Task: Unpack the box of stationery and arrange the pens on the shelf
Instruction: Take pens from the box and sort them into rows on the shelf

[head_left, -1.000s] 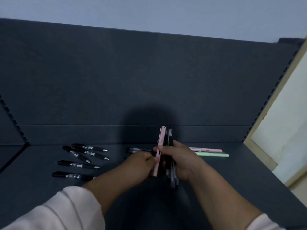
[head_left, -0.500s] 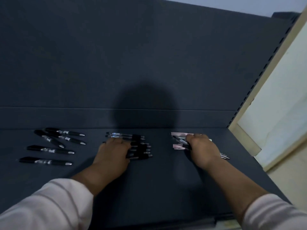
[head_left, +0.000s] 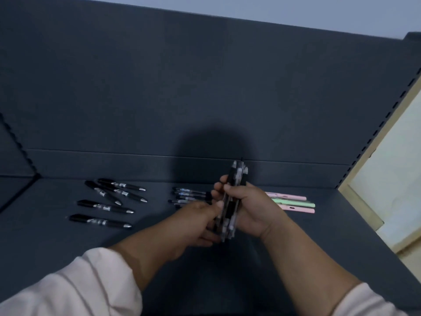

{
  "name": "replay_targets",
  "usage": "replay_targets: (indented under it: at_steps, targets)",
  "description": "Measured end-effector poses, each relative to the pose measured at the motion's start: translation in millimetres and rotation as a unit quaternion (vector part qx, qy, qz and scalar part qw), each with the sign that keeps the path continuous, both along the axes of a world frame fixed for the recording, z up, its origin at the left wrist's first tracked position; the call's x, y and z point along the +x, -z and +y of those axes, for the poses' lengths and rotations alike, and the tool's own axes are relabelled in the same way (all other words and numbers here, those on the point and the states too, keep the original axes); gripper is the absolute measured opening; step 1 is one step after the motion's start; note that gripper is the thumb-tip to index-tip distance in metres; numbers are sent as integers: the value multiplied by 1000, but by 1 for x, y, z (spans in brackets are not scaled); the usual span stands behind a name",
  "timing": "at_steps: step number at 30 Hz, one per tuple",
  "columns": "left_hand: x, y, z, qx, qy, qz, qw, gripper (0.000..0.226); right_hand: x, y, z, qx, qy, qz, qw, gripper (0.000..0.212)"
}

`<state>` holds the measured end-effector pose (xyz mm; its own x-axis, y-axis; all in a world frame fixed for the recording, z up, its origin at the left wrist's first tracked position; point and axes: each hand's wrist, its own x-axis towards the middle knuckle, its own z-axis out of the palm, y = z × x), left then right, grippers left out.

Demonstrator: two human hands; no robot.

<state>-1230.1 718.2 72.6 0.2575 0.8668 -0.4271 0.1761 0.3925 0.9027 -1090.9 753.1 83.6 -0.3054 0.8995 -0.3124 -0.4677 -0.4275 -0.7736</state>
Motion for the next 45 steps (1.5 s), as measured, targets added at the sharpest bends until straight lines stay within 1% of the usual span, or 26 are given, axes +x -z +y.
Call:
replay_targets:
  at_steps: [3, 6, 8, 11, 15, 17, 20, 22, 24, 28, 30, 32, 34, 36, 38, 39, 41, 43, 44, 45]
  targets:
    - [-21, 0, -3, 13, -15, 12, 1000, 15, -21, 6, -1, 5, -12, 39, 999, 20]
    - [-41, -4, -6, 30, -40, 21, 999, 16, -37, 7, -2, 33, -32, 2, 999, 17]
    - [-50, -8, -8, 19, -52, 5, 998, 16, -45, 8, -2, 35, -37, -17, 999, 16]
    - [-60, -11, -12, -2, -53, -14, 999, 12, -55, 5, -5, 29, -39, -23, 999, 16]
    - [-70, -10, -13, 9, -67, 10, 998, 13, -62, 2, -4, 27, -44, -88, 995, 16]
    - [-75, -9, -11, 26, -75, 26, 997, 15, -62, 1, -2, 19, -27, -127, 991, 12]
    - [-83, -7, -7, 48, -79, 63, 994, 15, -60, 2, 4, 5, 36, -141, 989, 1]
    - [-86, -4, -4, 52, -94, 69, 992, 11, -56, 4, 7, 12, 55, -165, 985, 5]
    - [-86, -2, 1, 50, -129, 51, 989, 9, -52, 5, 8, 28, 52, -200, 978, 9]
    - [-80, 2, 10, 52, -223, -12, 973, 16, -40, 13, 10, 49, 57, -256, 964, 9]
    - [-77, 4, 14, 55, -239, -14, 969, 18, -34, 18, 10, 41, 53, -278, 958, 10]
    - [-74, 8, 19, 61, -223, 9, 973, 20, -27, 22, 10, 31, 52, -294, 954, 11]
    - [-72, 12, 22, 81, -179, 61, 979, 22, -22, 25, 9, 30, 52, -309, 949, 10]
    - [-69, 13, 23, 120, -114, 150, 975, 30, -17, 26, 8, 40, 57, -332, 941, 11]
    - [-67, 14, 24, 160, -68, 237, 956, 41, -13, 25, 8, 58, 68, -346, 934, 16]
    - [-65, 13, 23, 172, -58, 257, 949, 42, -12, 23, 9, 62, 71, -332, 938, 17]
    - [-61, 10, 20, 178, -57, 245, 951, 32, -13, 19, 10, 40, 68, -248, 965, 13]
    - [-54, 6, 17, 168, -61, 194, 965, 10, -19, 14, 11, -5, 50, -122, 991, 14]
    - [-49, 3, 14, 149, -51, 160, 975, 2, -22, 11, 11, -19, 42, -65, 997, 18]
    - [-44, -1, 11, 118, -30, 125, 985, 9, -26, 10, 11, -24, 35, -17, 999, 22]
